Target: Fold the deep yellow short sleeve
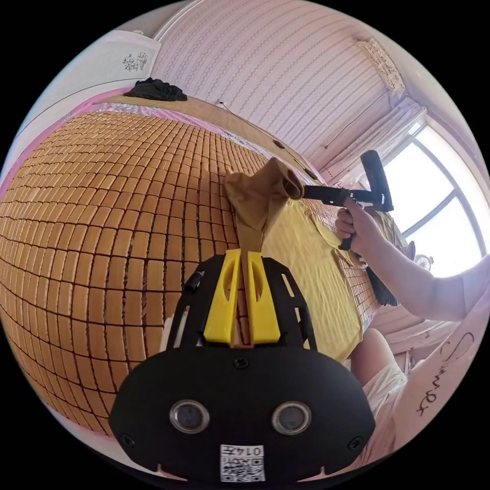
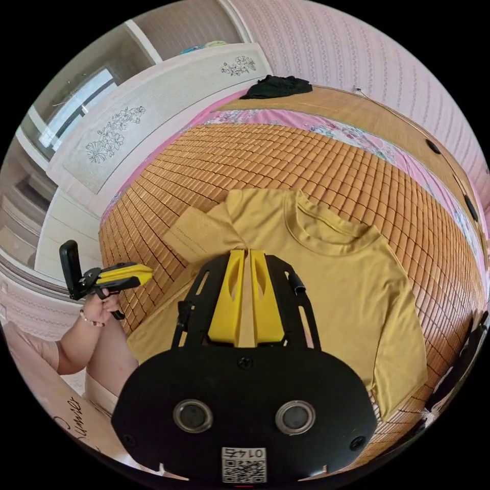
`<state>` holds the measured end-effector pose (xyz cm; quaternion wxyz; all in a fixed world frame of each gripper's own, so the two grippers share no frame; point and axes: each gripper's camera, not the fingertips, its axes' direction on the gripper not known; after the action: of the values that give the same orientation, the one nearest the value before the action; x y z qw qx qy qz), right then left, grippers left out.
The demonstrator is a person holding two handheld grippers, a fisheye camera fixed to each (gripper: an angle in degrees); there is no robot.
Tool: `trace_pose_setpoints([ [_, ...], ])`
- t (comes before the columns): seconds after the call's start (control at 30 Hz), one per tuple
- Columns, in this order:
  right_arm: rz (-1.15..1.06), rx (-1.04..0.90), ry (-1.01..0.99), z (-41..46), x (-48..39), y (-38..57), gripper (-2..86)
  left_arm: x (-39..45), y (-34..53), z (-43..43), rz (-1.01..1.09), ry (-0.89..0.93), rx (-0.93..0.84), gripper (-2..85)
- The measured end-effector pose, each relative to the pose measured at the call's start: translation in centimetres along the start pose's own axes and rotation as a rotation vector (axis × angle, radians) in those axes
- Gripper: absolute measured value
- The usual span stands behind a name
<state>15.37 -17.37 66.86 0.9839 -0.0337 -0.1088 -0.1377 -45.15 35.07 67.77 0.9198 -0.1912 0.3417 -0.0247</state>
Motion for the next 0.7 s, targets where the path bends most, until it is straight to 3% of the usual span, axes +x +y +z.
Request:
trace_pose_setpoints([
  [0.1, 0.043, -0.051, -0.023, 0.3, 3.7, 1.9, 6.1, 0.8, -1.2, 0.9, 0.045, -0.016, -0.044, 1.4],
  [0.43, 0.133, 0.066, -0.141, 0.2, 9.5, 4.0, 10.3, 8.4, -8.3, 7.5, 0.306, -0.026, -0.162, 5.1],
  [0.7, 0.248, 0.036, -0.091, 1.5, 15.0, 3.8, 11.0, 14.6, -13.2, 13.9, 0.541, -0.126, -0.239, 9.3],
])
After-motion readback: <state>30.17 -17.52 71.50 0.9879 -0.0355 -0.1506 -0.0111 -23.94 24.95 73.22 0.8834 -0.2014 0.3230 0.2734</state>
